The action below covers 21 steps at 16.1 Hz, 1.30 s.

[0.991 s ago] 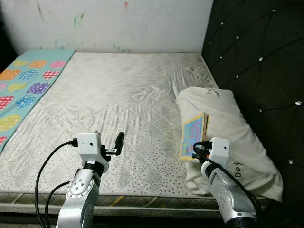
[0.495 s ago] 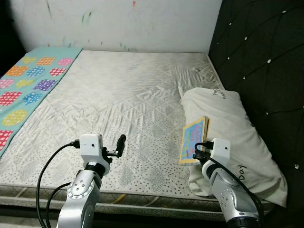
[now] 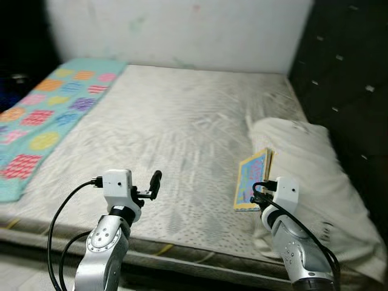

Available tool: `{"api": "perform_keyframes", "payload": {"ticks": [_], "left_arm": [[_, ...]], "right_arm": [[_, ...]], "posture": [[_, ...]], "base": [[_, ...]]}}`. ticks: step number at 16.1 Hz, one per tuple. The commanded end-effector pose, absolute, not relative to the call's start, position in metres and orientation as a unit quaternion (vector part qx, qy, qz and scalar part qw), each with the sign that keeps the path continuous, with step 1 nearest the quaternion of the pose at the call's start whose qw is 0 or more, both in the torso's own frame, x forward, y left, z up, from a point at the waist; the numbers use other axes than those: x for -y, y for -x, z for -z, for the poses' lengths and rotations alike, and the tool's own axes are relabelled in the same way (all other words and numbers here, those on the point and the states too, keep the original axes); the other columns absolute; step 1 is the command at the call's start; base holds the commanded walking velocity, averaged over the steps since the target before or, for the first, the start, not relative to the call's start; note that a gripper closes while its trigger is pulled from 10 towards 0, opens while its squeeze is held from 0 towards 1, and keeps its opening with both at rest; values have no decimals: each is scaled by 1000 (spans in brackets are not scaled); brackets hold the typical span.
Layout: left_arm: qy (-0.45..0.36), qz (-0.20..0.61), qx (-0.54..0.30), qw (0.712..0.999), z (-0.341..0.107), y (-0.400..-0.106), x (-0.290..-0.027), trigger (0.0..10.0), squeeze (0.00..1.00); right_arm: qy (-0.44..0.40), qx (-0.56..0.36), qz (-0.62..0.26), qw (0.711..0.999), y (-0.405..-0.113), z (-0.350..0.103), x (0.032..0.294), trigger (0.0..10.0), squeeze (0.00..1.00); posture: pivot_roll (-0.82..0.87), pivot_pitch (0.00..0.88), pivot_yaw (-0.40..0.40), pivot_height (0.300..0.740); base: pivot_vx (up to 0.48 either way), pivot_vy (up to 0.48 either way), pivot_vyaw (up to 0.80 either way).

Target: Clean up the room

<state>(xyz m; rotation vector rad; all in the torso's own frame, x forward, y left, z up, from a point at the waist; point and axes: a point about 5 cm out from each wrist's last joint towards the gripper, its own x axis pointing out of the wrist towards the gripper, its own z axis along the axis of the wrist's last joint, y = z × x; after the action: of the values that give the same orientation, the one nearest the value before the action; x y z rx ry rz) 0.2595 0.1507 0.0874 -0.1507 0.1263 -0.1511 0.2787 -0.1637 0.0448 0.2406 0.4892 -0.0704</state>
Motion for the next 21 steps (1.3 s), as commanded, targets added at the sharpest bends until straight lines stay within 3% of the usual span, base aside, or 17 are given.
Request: {"api": "perform_keyframes", "payload": {"ticks": [1,12,19,21], "left_arm": [[72,75,-58,993,-91,-261,-153,10000,0],[76,75,-54,993,-91,-263,-152,10000,0],[90,99,-35,990,-96,-260,-149,10000,0],[95,104,-34,990,-96,-259,-149,10000,0]], "right_arm": [[-113,-212,34,970,-285,-58,164,10000,0],[-104,-202,25,973,-287,-61,164,10000,0],[-80,-198,7,977,-286,-62,159,10000,0],[-79,-198,6,977,-285,-62,159,10000,0]], "posture": [[-111,0,12,740],[-116,0,11,740],[-119,0,13,740],[-119,0,12,740]], "base": [[0,337,0],[0,460,0],[0,0,0],[0,0,-772]]}}
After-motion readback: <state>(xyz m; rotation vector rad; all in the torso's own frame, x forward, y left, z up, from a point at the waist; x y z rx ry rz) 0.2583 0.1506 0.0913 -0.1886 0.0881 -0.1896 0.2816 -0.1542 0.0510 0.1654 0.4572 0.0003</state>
